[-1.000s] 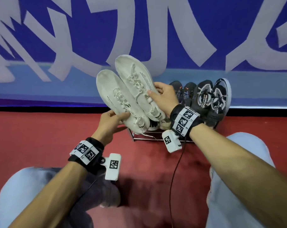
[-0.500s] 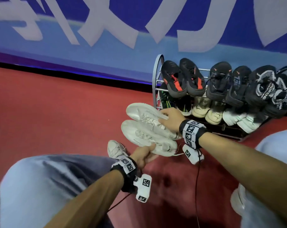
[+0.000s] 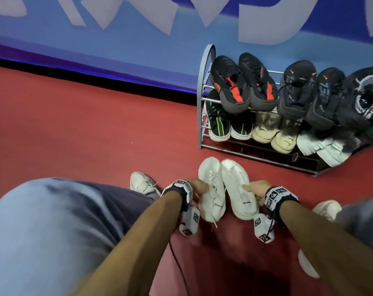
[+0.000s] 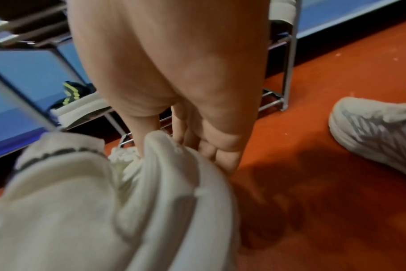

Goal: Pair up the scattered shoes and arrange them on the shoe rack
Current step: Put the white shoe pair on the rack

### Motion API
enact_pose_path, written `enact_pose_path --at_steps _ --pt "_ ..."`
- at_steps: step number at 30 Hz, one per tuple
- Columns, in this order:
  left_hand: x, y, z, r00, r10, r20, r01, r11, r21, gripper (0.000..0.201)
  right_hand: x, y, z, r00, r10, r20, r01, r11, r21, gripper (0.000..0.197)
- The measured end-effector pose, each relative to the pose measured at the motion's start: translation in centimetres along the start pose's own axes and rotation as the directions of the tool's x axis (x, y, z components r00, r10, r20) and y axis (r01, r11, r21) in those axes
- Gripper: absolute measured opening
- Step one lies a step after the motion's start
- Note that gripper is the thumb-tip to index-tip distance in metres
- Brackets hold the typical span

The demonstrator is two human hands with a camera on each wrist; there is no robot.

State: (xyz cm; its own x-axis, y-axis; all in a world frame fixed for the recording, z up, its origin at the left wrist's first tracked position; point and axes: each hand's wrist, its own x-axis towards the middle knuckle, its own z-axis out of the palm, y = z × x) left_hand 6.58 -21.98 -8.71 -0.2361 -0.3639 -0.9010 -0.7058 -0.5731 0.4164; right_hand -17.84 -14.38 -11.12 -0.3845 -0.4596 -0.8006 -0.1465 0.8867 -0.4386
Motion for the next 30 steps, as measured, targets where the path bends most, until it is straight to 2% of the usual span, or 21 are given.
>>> enact_pose_path --at_steps 2,4,7,9,10,12,14,16,18,19,20,21,22,24,25,27,28,30 --pt "1.5 1.7 0.6 0.999 0.024 -0.032 -0.026 0.998 -0.064 0.04 1.1 0.8 -0.1 1.0 0.009 -0.023 -0.003 0.975 0.223 0.022" --pt "3.6 3.8 1.4 0.986 0.125 -0.109 -0.125 0.992 0.007 0.042 2.4 0.6 -0.4 0.998 0.003 -0.065 0.019 0.937 0.35 0.022" --pt "6.4 7.0 2.5 0.945 0.214 -0.248 -0.196 0.976 0.094 0.048 5.0 -0.5 -0.9 0.987 -0.011 -0.16 0.085 0.882 0.463 0.021" --pt "8.8 8.3 2.9 0.901 0.287 -0.326 -0.234 0.953 0.193 0.054 6.5 -1.5 -1.3 0.983 -0.028 -0.182 0.116 0.86 0.497 0.017" --pt "9.7 8.6 2.8 0.885 0.314 -0.343 -0.25 0.943 0.22 0.056 7.1 -2.0 -1.3 0.982 -0.038 -0.187 0.13 0.848 0.513 0.012" --pt "11.5 9.0 2.4 0.857 0.355 -0.375 -0.284 0.931 0.231 0.059 8.0 -3.0 -1.4 0.98 -0.049 -0.193 0.149 0.825 0.546 0.018" --pt "13.1 9.2 1.8 0.823 0.394 -0.408 -0.354 0.919 0.174 0.057 8.5 -4.3 -1.3 0.975 -0.065 -0.214 0.179 0.802 0.57 0.019" --pt "14.2 9.3 1.5 0.77 0.444 -0.458 -0.459 0.884 0.085 0.054 9.3 -5.5 -1.2 0.971 -0.091 -0.22 0.204 0.792 0.575 0.014" --pt "15.1 9.4 1.3 0.715 0.466 -0.522 -0.561 0.827 -0.03 0.053 10.3 -6.4 -0.8 0.97 -0.079 -0.23 0.208 0.763 0.613 0.021" --pt "15.5 9.6 1.1 0.711 0.441 -0.547 -0.578 0.81 -0.098 0.055 10.8 -6.9 -0.7 0.973 -0.05 -0.227 0.188 0.742 0.643 0.029" --pt "16.1 9.8 0.9 0.732 0.396 -0.554 -0.566 0.806 -0.172 0.057 11.5 -7.0 -0.3 0.972 -0.035 -0.231 0.186 0.714 0.675 0.035" --pt "16.5 9.8 0.7 0.767 0.352 -0.536 -0.534 0.813 -0.23 0.051 12.8 -6.8 0.0 0.974 -0.029 -0.227 0.184 0.688 0.702 0.036" --pt "16.9 9.8 0.5 0.8 0.324 -0.505 -0.496 0.83 -0.253 0.035 14.2 -6.3 0.3 0.972 -0.038 -0.233 0.2 0.656 0.728 0.037" --pt "17.2 9.2 0.5 0.869 0.243 -0.43 -0.382 0.883 -0.273 0.01 16.3 -4.6 0.9 0.982 -0.055 -0.183 0.174 0.648 0.742 0.054" --pt "17.2 8.6 0.7 0.906 0.181 -0.383 -0.304 0.907 -0.291 0.013 15.9 -3.9 1.0 0.995 -0.053 -0.085 0.098 0.668 0.738 0.06" --pt "17.6 7.4 1.3 0.931 0.144 -0.335 -0.257 0.911 -0.322 0.03 13.0 -3.2 1.4 0.991 -0.01 0.135 -0.087 0.714 0.695 0.055" --pt "17.9 6.9 1.7 0.931 0.16 -0.327 -0.272 0.903 -0.333 0.034 12.2 -2.7 1.6 0.986 0.004 0.169 -0.127 0.678 0.724 0.055" --pt "17.8 6.6 2.3 0.93 0.165 -0.328 -0.291 0.875 -0.387 0.045 11.9 -1.9 2.1 0.994 0.027 0.105 -0.101 0.573 0.813 0.055"
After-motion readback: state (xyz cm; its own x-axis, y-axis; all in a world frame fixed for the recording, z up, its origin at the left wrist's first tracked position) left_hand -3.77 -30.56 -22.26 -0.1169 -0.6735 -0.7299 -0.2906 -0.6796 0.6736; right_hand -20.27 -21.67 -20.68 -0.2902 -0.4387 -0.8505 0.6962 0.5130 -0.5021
